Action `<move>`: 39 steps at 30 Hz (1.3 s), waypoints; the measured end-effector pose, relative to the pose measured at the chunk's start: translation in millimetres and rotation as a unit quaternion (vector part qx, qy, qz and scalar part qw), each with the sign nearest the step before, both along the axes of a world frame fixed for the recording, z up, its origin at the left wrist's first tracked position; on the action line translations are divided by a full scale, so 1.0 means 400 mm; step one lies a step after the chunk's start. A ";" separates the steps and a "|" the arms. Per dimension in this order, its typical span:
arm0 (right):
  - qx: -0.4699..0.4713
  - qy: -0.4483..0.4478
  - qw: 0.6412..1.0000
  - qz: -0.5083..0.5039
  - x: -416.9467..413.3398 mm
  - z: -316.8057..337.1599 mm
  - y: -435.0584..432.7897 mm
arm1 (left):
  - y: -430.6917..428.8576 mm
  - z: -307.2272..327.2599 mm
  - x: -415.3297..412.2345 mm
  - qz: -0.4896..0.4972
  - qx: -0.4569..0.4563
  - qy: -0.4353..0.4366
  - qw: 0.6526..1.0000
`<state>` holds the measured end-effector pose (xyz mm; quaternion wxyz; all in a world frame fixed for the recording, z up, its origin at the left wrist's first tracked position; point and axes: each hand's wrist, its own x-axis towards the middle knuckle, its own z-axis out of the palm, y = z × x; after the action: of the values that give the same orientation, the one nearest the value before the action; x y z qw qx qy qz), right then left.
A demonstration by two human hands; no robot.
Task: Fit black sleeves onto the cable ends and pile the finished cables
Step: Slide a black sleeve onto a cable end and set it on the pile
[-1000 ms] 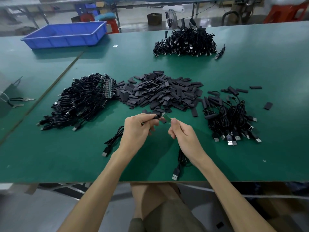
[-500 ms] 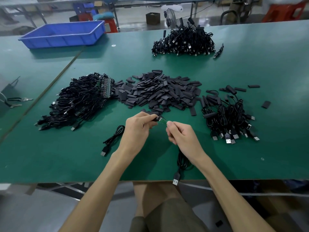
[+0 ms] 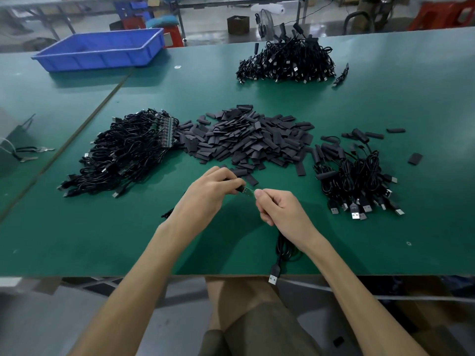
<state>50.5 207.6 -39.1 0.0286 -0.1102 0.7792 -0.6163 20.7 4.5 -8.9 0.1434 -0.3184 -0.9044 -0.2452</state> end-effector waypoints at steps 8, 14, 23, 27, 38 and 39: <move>0.019 0.007 1.000 0.000 0.004 0.000 0.001 | -0.016 0.002 -0.010 -0.035 -0.003 -0.047 0.998; 0.036 0.009 0.999 0.001 0.004 0.001 0.000 | -0.014 0.012 0.006 -0.040 0.003 -0.005 0.999; 0.018 0.008 1.000 -0.001 0.004 0.003 -0.004 | -0.019 0.014 0.008 -0.052 0.022 -0.052 0.997; 0.026 0.014 1.000 0.002 0.004 0.000 -0.006 | -0.017 0.015 0.005 -0.049 0.008 -0.038 0.998; 0.040 0.009 0.999 0.022 0.000 -0.011 0.000 | 0.003 0.008 0.027 -0.047 -0.058 0.017 0.997; 0.039 0.009 0.999 0.023 0.000 -0.011 -0.001 | 0.008 0.011 0.029 -0.054 -0.068 0.017 0.996</move>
<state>50.5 207.3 -43.7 0.0404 -0.1327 0.8000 -0.5838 32.4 7.8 -4.4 0.1232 -0.3799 -0.8978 -0.1855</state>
